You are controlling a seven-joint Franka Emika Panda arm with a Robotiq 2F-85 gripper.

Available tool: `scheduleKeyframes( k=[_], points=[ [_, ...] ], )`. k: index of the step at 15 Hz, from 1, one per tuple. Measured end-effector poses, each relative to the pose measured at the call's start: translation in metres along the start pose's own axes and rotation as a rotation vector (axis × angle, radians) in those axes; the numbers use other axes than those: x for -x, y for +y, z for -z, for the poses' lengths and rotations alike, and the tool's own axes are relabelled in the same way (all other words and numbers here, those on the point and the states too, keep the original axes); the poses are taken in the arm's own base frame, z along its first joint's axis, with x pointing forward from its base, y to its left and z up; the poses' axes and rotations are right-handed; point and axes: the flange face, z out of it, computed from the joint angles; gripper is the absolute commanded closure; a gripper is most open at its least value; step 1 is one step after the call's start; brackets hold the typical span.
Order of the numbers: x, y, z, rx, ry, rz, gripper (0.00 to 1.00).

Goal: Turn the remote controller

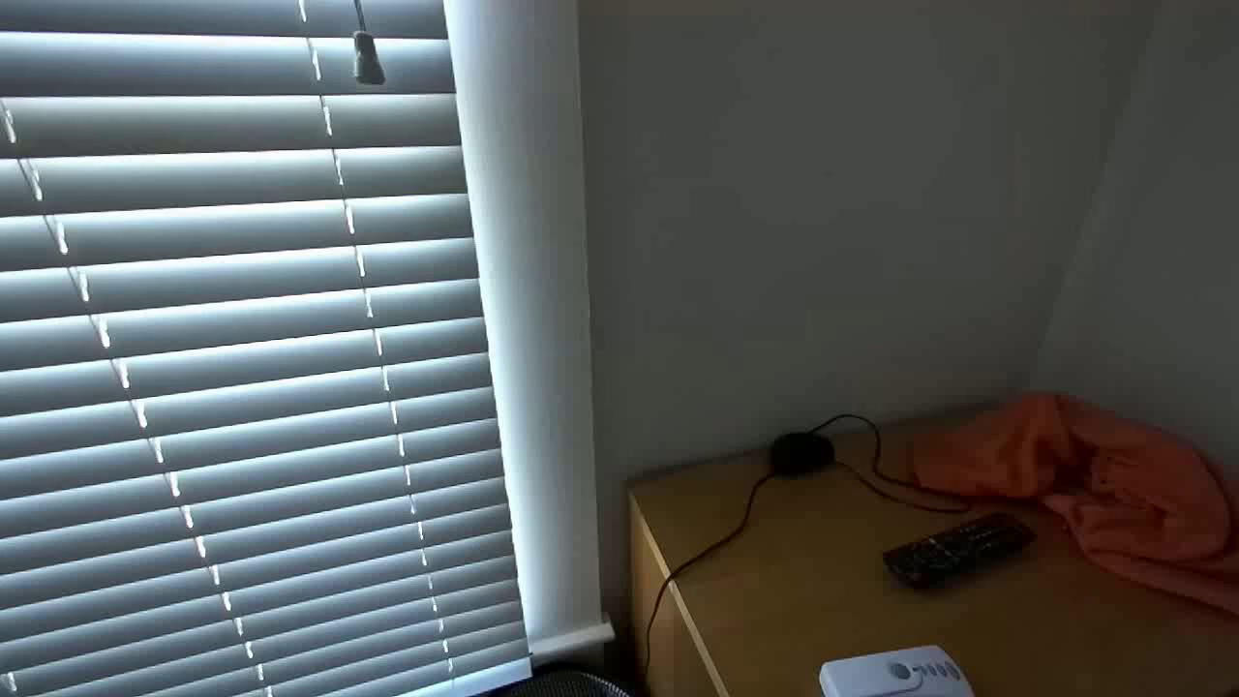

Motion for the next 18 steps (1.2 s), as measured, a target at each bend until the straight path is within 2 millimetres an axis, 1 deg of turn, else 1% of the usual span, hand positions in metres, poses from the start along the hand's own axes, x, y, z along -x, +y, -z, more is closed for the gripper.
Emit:
scheduleKeyframes(
  k=[8,10,11,13,16,18],
  points=[
    [0.000,0.000,0.000,0.000,0.000,0.000,0.00],
    [-0.002,-0.003,-0.003,0.005,-0.008,-0.014,0.00],
    [-0.004,-0.008,-0.009,0.007,-0.021,-0.028,0.00],
    [-0.012,-0.025,-0.027,0.028,-0.038,-0.077,0.00],
    [-0.028,-0.055,-0.067,0.045,-0.025,-0.215,0.00],
    [-0.038,-0.071,-0.096,0.034,-0.001,-0.320,0.00]
  ],
)
